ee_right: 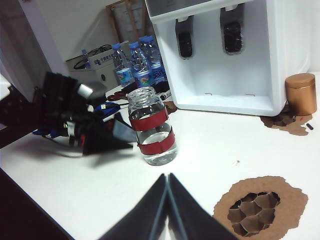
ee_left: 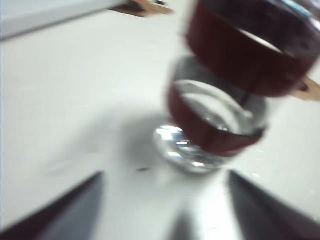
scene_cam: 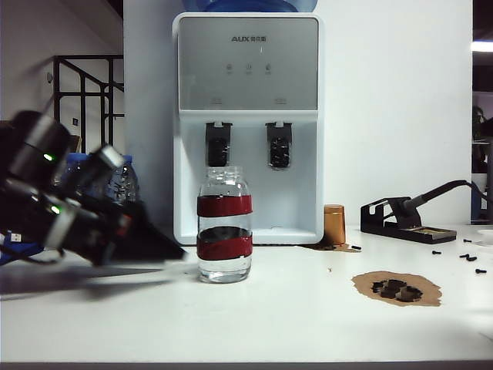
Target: Pick up the water bottle with two loops of red belts, then reach the front water dispenser and gently press the gray-black baffle horizontally to get a little water.
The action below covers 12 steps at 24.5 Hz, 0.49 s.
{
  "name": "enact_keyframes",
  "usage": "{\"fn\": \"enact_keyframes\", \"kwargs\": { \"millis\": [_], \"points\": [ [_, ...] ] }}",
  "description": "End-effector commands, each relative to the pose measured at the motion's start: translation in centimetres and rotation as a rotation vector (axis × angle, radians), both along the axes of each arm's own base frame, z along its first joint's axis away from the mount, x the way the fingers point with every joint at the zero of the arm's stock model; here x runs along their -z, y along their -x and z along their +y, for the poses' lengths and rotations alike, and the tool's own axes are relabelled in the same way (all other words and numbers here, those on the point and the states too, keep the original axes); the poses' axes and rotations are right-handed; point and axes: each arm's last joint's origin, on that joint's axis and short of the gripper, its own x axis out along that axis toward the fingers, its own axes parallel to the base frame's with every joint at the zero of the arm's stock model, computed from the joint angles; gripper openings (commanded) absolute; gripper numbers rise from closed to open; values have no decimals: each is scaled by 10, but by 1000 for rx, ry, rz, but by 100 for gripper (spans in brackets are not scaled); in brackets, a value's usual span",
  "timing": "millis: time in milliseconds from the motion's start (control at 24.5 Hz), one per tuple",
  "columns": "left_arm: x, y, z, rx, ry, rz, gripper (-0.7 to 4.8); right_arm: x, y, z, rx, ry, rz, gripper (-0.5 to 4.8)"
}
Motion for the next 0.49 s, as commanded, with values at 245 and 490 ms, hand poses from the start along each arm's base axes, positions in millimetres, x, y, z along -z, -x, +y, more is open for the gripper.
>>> {"fn": "enact_keyframes", "kwargs": {
  "millis": [245, 490],
  "points": [
    [-108, -8, 54, -574, -23, -367, -4, 1, 1, 1, -56, -2, -4, -2],
    [-184, 40, 69, -849, -45, -439, -4, 1, 1, 2, -61, -3, -4, -2]
  ]
}}
